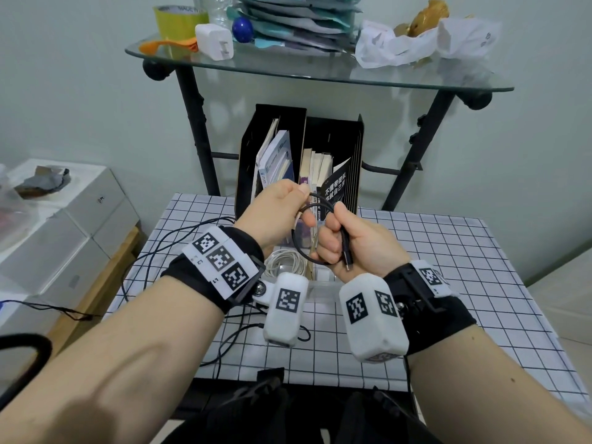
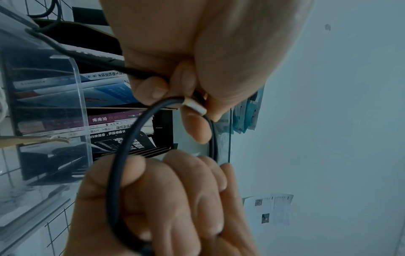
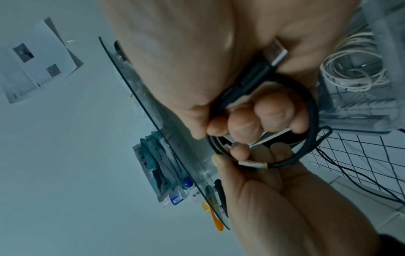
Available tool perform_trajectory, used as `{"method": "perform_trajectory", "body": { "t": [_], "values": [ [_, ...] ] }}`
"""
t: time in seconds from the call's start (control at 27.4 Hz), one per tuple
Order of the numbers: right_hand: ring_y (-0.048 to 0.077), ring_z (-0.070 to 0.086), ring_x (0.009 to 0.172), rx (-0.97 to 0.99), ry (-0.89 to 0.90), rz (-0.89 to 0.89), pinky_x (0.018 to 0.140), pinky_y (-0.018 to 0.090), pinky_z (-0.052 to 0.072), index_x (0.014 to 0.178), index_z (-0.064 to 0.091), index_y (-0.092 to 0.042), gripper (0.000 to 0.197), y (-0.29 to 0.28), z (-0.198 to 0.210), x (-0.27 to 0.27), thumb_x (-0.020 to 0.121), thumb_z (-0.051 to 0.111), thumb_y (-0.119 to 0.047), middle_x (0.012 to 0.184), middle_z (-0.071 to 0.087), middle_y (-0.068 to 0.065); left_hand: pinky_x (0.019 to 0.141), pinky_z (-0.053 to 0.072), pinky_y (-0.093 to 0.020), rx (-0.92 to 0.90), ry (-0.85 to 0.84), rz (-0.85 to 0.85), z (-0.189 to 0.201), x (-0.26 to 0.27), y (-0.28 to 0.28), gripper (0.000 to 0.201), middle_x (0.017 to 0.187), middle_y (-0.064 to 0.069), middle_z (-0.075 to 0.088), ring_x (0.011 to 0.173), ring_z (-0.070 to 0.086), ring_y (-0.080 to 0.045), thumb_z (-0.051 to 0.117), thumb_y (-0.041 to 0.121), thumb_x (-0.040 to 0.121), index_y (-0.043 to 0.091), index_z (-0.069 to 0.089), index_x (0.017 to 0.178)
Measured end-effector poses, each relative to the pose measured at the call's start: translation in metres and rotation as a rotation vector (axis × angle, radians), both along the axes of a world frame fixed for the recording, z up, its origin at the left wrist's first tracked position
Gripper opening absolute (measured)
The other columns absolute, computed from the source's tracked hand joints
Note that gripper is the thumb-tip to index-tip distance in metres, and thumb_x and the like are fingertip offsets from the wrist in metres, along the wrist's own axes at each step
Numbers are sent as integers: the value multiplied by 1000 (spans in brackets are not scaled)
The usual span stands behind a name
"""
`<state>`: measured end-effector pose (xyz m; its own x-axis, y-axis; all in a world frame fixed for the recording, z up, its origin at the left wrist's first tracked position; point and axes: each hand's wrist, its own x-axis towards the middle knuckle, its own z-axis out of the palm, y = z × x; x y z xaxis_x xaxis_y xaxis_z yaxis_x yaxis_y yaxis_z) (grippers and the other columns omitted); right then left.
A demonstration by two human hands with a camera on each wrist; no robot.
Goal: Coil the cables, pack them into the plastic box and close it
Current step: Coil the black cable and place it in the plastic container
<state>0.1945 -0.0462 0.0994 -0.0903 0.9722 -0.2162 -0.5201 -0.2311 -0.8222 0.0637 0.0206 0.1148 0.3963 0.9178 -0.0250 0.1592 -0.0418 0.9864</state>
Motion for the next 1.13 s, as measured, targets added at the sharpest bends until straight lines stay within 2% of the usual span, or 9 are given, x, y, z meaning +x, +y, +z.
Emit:
{"method": "perform_trajectory", "body": {
  "t": [0.18, 0.29, 0.4, 0.47, 0.55, 0.58, 0.69, 0.88, 1.13],
  "values": [
    [16, 39, 42, -8, -9, 10, 65, 32, 44, 70, 43, -14, 37, 0, -1, 0, 100, 35, -33, 50, 43, 2, 59, 32, -30, 43, 18, -35, -1, -2, 5, 23, 47, 10, 49, 52, 37, -11, 44, 31, 98, 18, 52, 81],
    [18, 45, 43, -26, -34, -25, 66, 35, 47, 85, 57, -4, 31, -1, 3, 1, 101, 37, -21, 52, 50, 6, 59, 33, -28, 118, 88, -67, -1, -4, 7, 23, 49, 9, 47, 49, 36, -9, 45, 29, 98, 17, 51, 79],
    [15, 33, 38, -56, -97, 53, 53, 30, 43, 97, 60, -2, 32, 0, 9, 4, 101, 36, -22, 47, 39, 3, 58, 33, -25, 162, 125, -124, -2, -5, 8, 23, 50, 10, 46, 47, 37, -5, 46, 28, 98, 17, 50, 78],
    [11, 22, 34, -72, -123, 102, 45, 23, 26, 88, 59, -6, 36, 1, 10, 4, 101, 35, -29, 43, 29, -1, 51, 32, -18, 179, 153, -158, -2, -4, 8, 23, 51, 8, 46, 44, 37, -1, 47, 27, 98, 17, 50, 78],
    [8, 17, 31, -74, -100, 106, 47, 25, 10, 79, 53, -10, 36, 1, 9, 4, 102, 36, -31, 39, 26, -4, 46, 31, -13, 173, 144, -181, -2, -3, 9, 22, 52, 7, 50, 43, 39, -1, 48, 27, 98, 17, 51, 79],
    [7, 17, 30, -75, -64, 99, 47, 25, 8, 76, 51, -12, 35, 2, 8, 4, 101, 36, -31, 38, 27, -5, 46, 32, -13, 162, 136, -184, -3, -3, 10, 22, 53, 8, 53, 44, 41, -1, 49, 28, 97, 18, 53, 79],
    [6, 20, 27, -65, 99, 76, 41, 20, 14, 71, 48, -14, 35, 4, 8, 6, 99, 36, -31, 37, 29, -6, 51, 36, -21, 98, 74, -192, -6, -6, 12, 26, 59, 7, 59, 50, 47, -7, 46, 35, 98, 21, 61, 83],
    [8, 24, 27, -3, 288, -49, 37, 17, 24, 63, 51, -16, 38, 9, 15, 18, 95, 37, -30, 36, 26, -6, 53, 37, -20, 50, 25, -208, -15, -11, 13, 30, 62, 2, 58, 51, 45, -10, 42, 28, 100, 19, 67, 86],
    [11, 19, 33, 91, 368, -326, 42, 21, 22, 66, 48, -17, 18, 9, 28, 43, 80, 43, -27, 42, 22, -6, 74, 50, -25, 96, 199, -192, -25, -26, 14, 25, 68, 3, 60, 66, 54, -10, 47, 29, 98, 22, 71, 99]
  ]
}}
